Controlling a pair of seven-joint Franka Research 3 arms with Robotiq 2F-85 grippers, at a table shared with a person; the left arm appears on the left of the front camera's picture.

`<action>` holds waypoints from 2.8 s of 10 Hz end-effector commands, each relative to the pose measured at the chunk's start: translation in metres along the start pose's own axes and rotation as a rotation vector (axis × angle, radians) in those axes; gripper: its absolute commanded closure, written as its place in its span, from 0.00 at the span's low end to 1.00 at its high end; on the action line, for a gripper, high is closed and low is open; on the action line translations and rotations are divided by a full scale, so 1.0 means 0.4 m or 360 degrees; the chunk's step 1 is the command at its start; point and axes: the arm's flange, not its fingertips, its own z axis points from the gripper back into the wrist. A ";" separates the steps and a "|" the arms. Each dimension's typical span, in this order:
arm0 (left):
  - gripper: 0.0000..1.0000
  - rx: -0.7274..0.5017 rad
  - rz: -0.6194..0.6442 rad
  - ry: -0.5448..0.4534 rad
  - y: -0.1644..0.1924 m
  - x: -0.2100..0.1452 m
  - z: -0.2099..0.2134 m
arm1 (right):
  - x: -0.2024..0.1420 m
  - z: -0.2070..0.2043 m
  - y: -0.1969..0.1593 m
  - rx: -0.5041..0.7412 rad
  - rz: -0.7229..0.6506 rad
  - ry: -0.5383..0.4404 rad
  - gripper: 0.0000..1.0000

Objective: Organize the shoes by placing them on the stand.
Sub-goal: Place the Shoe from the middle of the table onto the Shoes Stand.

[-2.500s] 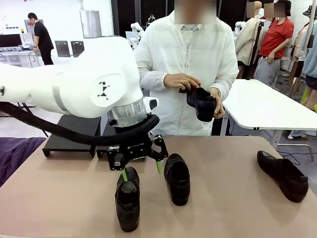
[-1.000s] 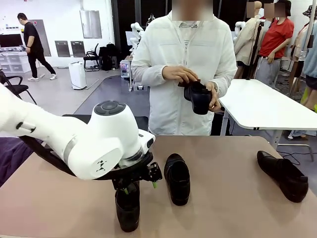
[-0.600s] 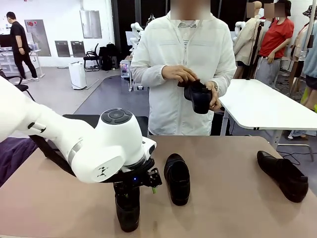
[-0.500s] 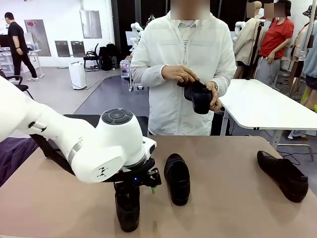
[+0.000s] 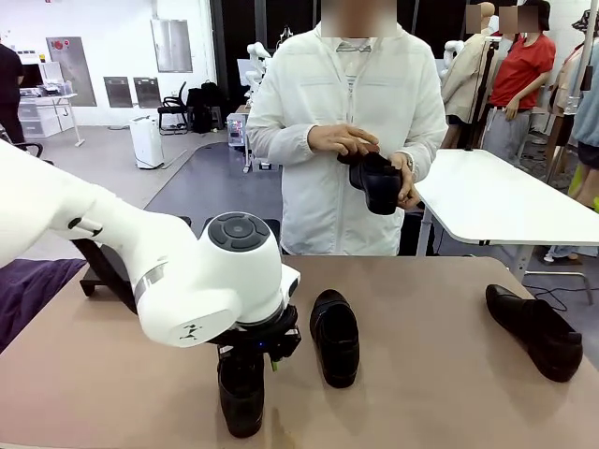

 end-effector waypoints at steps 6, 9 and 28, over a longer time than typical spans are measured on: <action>1.00 -0.0007 0.0023 -0.0068 -0.007 -0.010 0.014 | 0.005 0.003 0.000 0.0021 0.0035 0.0003 0.00; 1.00 -0.0106 -0.0115 -0.0194 0.084 0.010 0.197 | 0.005 0.003 0.000 0.0021 0.0035 0.0003 0.00; 1.00 -0.0019 -0.0508 -0.0843 0.199 0.635 0.164 | 0.005 0.003 0.000 0.0021 0.0035 0.0003 0.00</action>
